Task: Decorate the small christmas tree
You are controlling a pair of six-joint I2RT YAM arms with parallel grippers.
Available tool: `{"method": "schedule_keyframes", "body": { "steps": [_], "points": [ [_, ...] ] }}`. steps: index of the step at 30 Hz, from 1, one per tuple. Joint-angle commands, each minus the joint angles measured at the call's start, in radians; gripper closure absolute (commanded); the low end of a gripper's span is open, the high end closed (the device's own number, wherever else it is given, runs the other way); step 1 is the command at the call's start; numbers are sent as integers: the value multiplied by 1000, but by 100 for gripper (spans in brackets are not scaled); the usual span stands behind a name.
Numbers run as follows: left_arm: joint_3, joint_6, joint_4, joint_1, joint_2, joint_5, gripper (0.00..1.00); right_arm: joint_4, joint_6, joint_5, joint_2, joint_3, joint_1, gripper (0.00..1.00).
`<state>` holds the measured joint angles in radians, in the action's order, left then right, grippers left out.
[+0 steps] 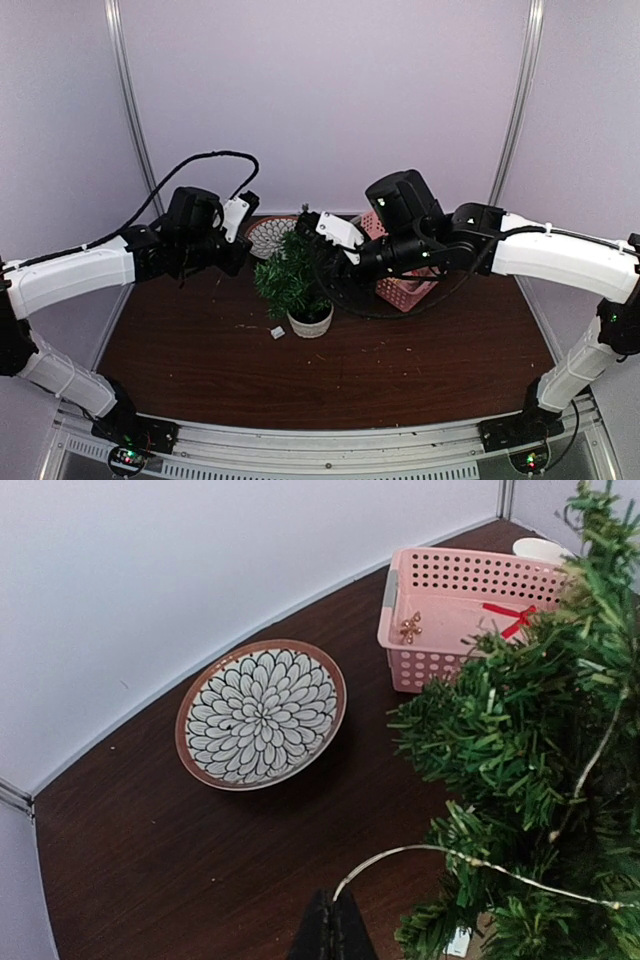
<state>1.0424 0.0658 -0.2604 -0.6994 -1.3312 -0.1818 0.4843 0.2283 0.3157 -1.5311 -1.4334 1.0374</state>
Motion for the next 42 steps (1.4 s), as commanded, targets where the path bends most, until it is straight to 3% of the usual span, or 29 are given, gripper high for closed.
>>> {"method": "schedule_keyframes", "body": {
  "steps": [1,14,21,29,32,38,42],
  "points": [
    [28,20,49,17,-68,87,100,3,-14,11,-4,-15,-2,53],
    [6,44,97,40,-149,149,98,-2,-20,-6,-53,-7,-3,59],
    [-26,63,82,47,-56,177,67,-8,-24,-26,-70,-5,-4,61],
    [-92,116,56,54,71,162,42,-6,-27,-35,-81,-12,-5,63],
    [-113,142,42,74,108,150,39,-7,-27,-35,-85,-12,-5,64],
    [-107,142,46,95,88,152,49,-16,-34,-4,-86,-26,-4,63],
    [-79,132,77,102,34,181,69,-16,-36,6,-80,-42,-4,63]
  ]
}}
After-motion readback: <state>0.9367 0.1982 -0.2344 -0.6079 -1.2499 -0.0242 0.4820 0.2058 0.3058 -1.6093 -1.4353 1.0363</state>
